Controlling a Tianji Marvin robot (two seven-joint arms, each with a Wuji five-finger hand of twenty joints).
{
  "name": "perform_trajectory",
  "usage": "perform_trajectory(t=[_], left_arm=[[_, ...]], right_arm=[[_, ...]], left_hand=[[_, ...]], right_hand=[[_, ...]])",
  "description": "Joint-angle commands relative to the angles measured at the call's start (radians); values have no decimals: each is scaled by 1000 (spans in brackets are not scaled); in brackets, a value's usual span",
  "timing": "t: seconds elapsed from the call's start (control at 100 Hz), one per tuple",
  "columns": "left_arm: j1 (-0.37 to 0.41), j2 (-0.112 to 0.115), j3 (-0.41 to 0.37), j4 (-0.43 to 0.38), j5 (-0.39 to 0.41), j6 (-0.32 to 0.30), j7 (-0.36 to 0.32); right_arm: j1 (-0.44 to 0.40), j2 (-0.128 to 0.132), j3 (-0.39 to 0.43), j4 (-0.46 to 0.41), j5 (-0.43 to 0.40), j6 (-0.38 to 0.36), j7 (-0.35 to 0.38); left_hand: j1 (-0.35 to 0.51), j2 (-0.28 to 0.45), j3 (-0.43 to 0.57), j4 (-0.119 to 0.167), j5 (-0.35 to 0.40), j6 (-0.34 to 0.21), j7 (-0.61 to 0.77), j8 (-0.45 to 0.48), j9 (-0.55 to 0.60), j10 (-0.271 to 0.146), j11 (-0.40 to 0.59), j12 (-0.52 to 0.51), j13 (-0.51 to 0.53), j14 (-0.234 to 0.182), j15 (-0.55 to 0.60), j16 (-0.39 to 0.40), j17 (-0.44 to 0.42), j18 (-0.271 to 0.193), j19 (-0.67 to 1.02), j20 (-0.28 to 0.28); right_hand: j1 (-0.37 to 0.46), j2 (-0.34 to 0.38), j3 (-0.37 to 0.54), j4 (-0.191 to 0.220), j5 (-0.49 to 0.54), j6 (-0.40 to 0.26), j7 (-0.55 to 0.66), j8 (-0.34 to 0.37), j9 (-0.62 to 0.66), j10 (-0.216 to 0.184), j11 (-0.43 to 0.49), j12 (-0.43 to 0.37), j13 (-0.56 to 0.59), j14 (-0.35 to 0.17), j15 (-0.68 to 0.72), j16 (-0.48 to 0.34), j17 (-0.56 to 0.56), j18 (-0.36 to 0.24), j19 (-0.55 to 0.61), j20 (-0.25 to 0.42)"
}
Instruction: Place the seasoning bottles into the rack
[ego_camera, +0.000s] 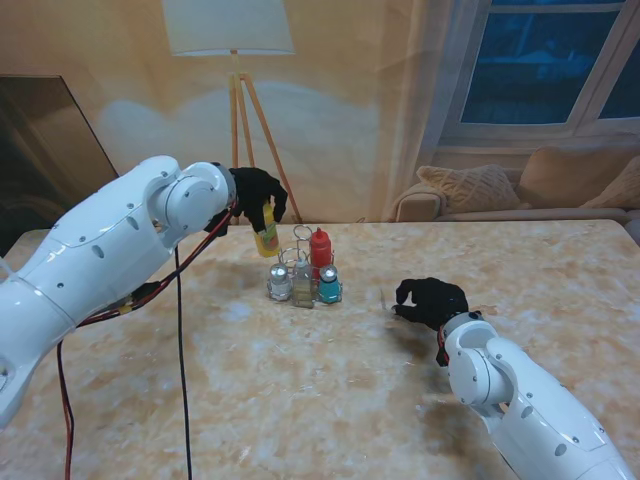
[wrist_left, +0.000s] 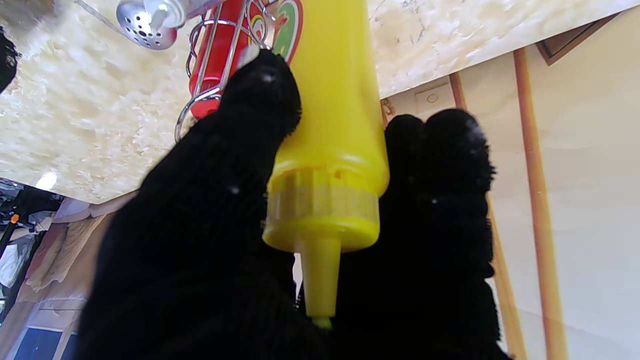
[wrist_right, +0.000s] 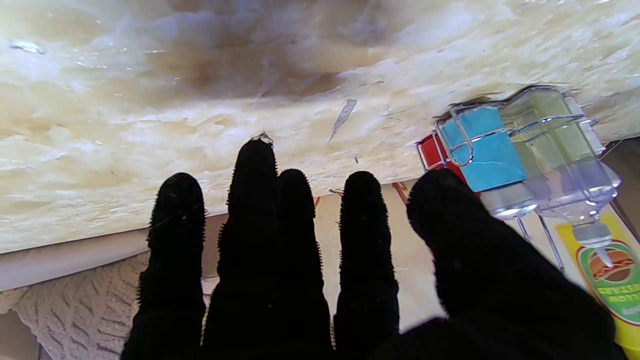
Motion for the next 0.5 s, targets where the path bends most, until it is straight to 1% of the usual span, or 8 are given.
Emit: perform_trajectory(t=[0.0, 0.1, 0.26, 0.49], left_arm=[[-12, -22, 11, 8, 2, 2, -8], [-28, -37, 43, 36, -22, 5, 11], [-47, -51, 80, 66, -49, 4, 18], [-72, -72, 128, 112, -68, 9, 37]], right_arm=[[-7, -3, -3, -1, -1, -2, 14], [-10, -3, 0, -2, -3, -3, 12], [-14, -3, 4, -4, -5, -2, 7], [-17, -3, 9, -7, -7, -4, 7]], left_hand=[[116, 66, 202, 16, 81, 12, 188, 35, 87, -92, 103, 57, 103, 8, 91, 36, -2, -250, 27, 18], [115, 66, 204, 15, 79, 12, 189, 34, 85, -91, 104, 57, 103, 8, 90, 37, -4, -249, 27, 19], [115, 67, 206, 13, 77, 12, 192, 34, 83, -91, 105, 56, 101, 8, 89, 38, -4, -250, 27, 21], [113, 68, 206, 12, 76, 15, 193, 31, 82, -90, 107, 56, 100, 8, 87, 39, -5, -249, 26, 23]], right_hand=[[11, -32, 14, -26, 2, -18, 15, -13, 18, -6, 10, -2, 23, -9, 11, 21, 1, 5, 16, 0], [10, -32, 14, -26, 3, -18, 15, -13, 18, -7, 10, -2, 23, -9, 11, 22, 1, 6, 16, 0], [10, -33, 14, -26, 3, -18, 15, -13, 18, -7, 10, -2, 23, -10, 11, 21, 1, 5, 16, 0], [9, -33, 14, -27, 3, -19, 16, -12, 18, -6, 10, -2, 24, -10, 12, 22, 1, 6, 16, 0]])
